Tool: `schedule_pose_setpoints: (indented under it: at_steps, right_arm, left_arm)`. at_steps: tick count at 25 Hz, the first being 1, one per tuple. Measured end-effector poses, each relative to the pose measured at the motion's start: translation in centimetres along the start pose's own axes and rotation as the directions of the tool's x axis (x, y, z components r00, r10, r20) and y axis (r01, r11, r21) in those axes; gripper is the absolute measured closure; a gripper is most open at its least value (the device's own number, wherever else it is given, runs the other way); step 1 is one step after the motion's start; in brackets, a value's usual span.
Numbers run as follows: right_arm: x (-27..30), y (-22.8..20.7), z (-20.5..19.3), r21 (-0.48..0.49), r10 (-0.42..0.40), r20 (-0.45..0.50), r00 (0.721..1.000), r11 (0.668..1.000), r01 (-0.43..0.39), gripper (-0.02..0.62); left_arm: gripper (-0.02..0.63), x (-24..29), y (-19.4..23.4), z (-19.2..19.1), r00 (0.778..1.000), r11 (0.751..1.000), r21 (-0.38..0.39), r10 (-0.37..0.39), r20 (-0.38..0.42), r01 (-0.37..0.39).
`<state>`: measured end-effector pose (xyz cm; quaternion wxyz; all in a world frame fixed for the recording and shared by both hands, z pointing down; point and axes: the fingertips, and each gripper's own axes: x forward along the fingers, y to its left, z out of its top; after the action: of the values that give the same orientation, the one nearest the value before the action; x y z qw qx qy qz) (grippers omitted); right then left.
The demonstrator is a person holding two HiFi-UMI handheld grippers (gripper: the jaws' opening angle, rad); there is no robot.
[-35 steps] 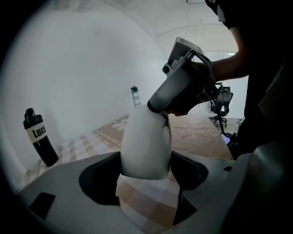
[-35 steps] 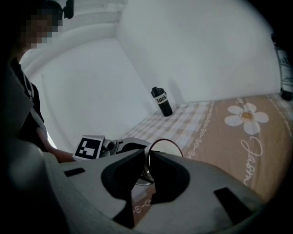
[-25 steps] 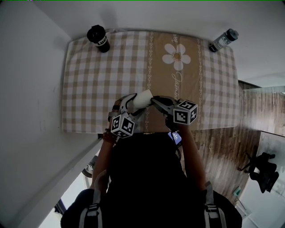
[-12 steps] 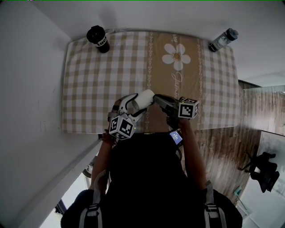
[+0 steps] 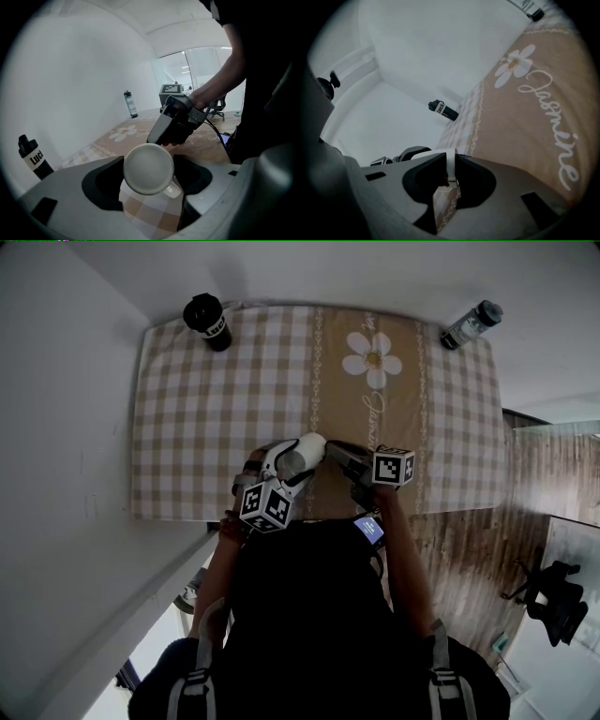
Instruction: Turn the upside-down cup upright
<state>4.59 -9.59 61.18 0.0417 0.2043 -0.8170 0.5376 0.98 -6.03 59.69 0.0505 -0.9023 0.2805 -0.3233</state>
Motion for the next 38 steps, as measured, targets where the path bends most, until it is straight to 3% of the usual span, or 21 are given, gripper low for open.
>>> schedule_pose_setpoints:
  at_steps: [10,14,20,24,27,30,33,38]
  right_arm:
    - [0.1,-1.1,0.9,-0.052,-0.112,0.000,0.994,0.992,0.112,0.538]
    - [-0.1,-2.3,0.9,-0.082,-0.181,-0.001,0.983,0.980,0.181,0.594]
    - [-0.1,-2.6,0.3,-0.104,-0.202,-0.006,0.979,0.974,0.201,0.594]
    - [-1.0,-1.4,1.3,-0.207,-0.194,0.072,0.978,0.957,0.205,0.546]
    - [-1.8,0.1,2.0,-0.380,-0.194,0.132,0.972,0.896,0.231,0.506]
    - [-1.7,1.5,1.7,-0.582,-0.197,0.152,0.969,0.775,0.249,0.457]
    - [-1.5,2.1,1.6,-0.695,-0.211,0.170,0.963,0.667,0.269,0.468]
    - [-1.7,1.4,0.7,-0.766,-0.259,0.085,0.962,0.601,0.229,0.374]
  left_arm:
    - [0.262,1.1,0.3,1.1,0.999,0.999,-0.033,-0.013,0.038,0.014]
    - [0.262,2.1,0.3,1.9,0.998,0.999,-0.040,-0.004,0.059,0.006]
    - [0.268,3.0,1.3,2.4,0.994,0.991,-0.131,0.019,0.105,-0.005]
    - [0.268,1.7,2.7,2.5,0.984,0.966,-0.258,0.042,0.171,0.003]
    - [0.268,0.5,3.1,1.5,0.977,0.949,-0.314,0.044,0.210,0.025]
    - [0.294,-0.6,3.0,1.2,0.968,0.940,-0.333,0.019,0.249,0.067]
    - [0.301,-1.1,3.4,0.8,0.958,0.922,-0.376,0.021,0.284,0.091]
    - [0.288,-0.8,4.2,-0.1,0.957,0.904,-0.418,0.040,0.287,0.088]
